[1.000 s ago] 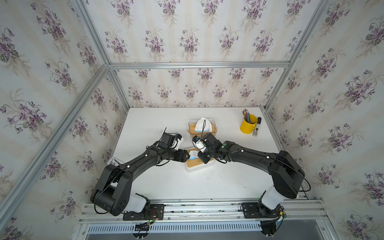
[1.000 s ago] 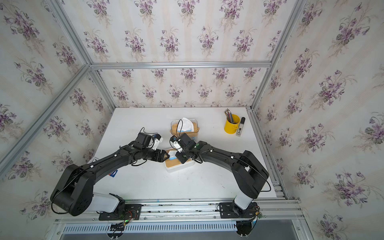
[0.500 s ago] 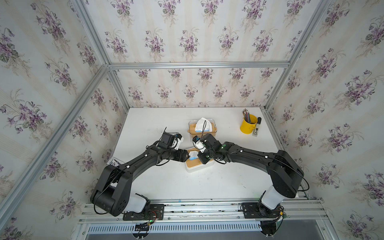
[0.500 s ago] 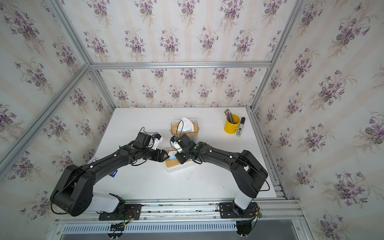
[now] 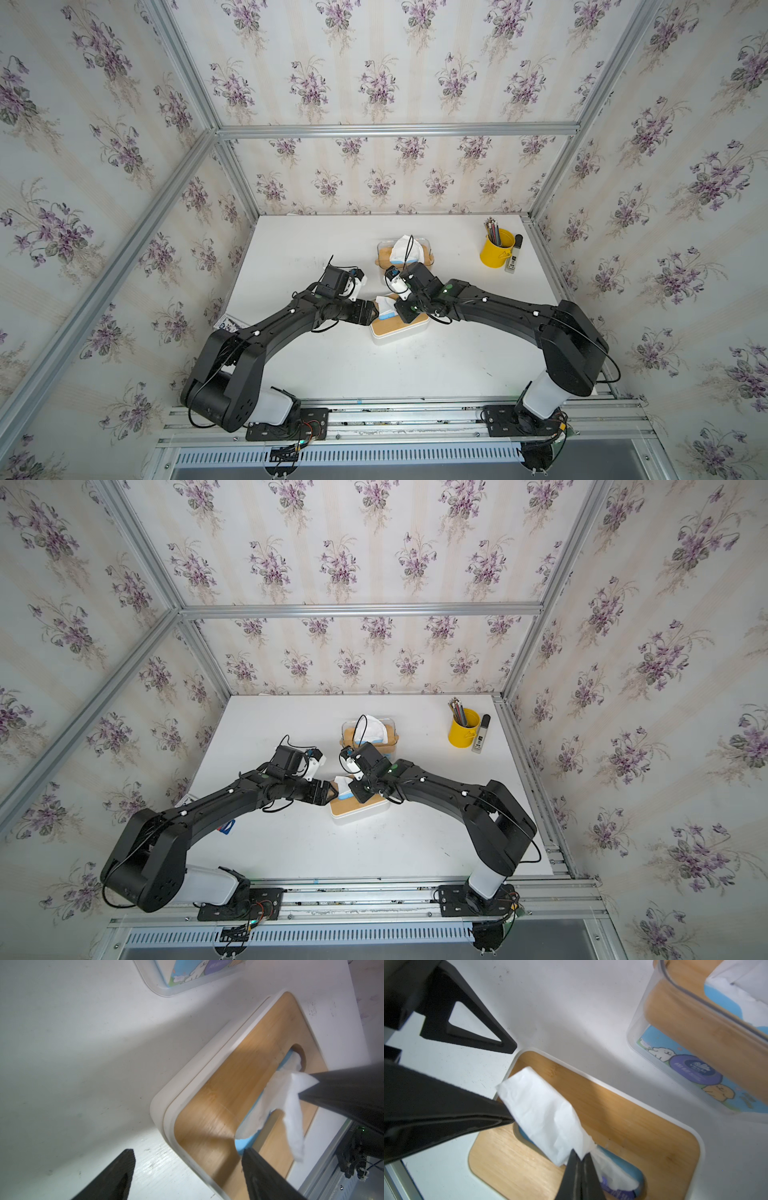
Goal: Put the tissue paper into the tissue box
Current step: Pull the paper towel from the tissue box.
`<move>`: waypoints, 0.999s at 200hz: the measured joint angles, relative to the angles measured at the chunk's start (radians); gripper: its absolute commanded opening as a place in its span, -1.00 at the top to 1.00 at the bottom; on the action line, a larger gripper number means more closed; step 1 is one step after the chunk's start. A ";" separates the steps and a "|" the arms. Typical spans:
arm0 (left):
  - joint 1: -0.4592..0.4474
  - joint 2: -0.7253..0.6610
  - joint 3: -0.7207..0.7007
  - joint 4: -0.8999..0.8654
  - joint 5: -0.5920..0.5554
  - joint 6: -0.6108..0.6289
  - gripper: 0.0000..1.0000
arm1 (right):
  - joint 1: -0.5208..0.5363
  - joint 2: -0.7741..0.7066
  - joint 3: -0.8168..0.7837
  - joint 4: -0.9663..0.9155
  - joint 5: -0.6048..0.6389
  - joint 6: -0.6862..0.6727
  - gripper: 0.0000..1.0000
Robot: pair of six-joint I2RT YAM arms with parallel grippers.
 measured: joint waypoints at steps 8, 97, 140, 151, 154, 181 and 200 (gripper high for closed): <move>0.000 0.000 0.000 0.000 0.000 0.001 -0.71 | 0.000 0.008 0.019 -0.018 0.010 -0.001 1.00; 0.000 0.000 -0.002 0.000 0.000 0.002 -0.71 | -0.007 0.090 0.196 -0.206 0.112 -0.057 0.92; 0.000 0.000 -0.002 0.000 0.000 0.005 -0.71 | -0.008 0.063 0.228 -0.255 0.158 -0.059 0.64; 0.000 0.000 -0.002 0.000 0.000 0.005 -0.71 | -0.008 0.035 0.223 -0.255 0.165 -0.059 0.55; 0.000 0.000 -0.002 0.000 0.000 0.005 -0.71 | -0.008 0.026 0.219 -0.253 0.165 -0.058 0.53; 0.000 0.001 -0.001 0.000 0.000 0.005 -0.71 | -0.008 -0.045 0.138 -0.232 0.141 -0.048 0.36; 0.000 0.001 0.002 0.000 0.000 0.005 -0.71 | -0.008 -0.085 0.065 -0.206 0.105 -0.035 0.25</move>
